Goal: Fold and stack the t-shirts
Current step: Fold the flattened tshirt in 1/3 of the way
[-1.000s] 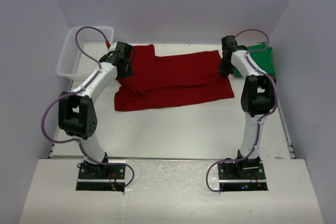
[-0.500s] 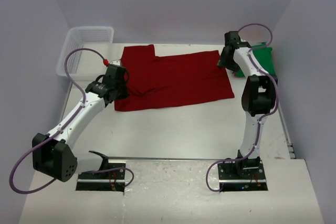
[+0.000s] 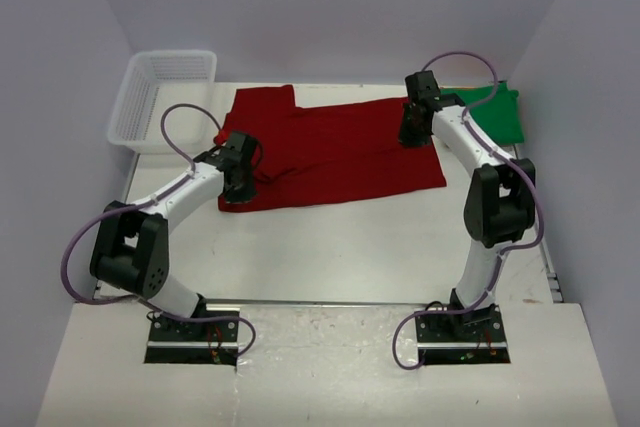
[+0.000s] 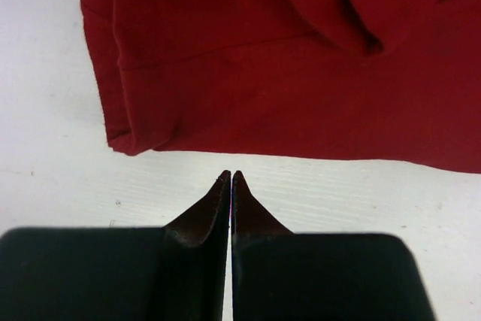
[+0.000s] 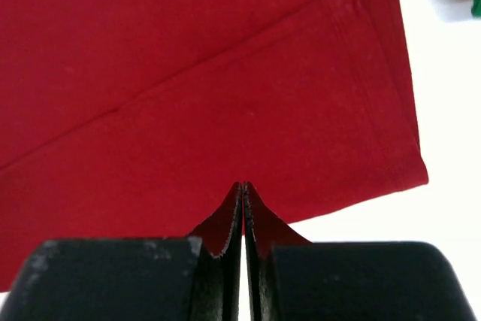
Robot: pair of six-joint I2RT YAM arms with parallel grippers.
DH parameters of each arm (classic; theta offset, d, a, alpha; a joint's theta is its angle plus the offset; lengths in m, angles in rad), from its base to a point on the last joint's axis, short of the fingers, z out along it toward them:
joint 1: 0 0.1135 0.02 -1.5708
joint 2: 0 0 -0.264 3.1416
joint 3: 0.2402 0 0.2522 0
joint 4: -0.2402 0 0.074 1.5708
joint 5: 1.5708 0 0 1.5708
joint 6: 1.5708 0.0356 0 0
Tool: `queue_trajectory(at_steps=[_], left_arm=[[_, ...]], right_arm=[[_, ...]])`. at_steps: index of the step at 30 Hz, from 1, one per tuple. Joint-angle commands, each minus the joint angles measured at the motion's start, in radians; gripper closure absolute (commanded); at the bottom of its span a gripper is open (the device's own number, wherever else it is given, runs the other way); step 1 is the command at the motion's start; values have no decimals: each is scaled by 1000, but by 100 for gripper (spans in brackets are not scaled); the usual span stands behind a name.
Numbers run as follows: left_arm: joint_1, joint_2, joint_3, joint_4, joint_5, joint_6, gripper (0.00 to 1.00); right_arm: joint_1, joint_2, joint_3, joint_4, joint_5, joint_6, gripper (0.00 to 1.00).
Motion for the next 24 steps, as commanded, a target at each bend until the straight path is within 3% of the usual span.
queue_trajectory(at_steps=[1,9,24], left_arm=[[1,13,-5,5,-73,-33,100],[4,98,70,-60,-200,-88,100],[93,250,113,-118,-237,-143,100]], right_arm=[[-19,2,-23,-11,-18,5,100],[-19,121,25,-56,2,29,100],[-19,201,77,-93,5,71,100]])
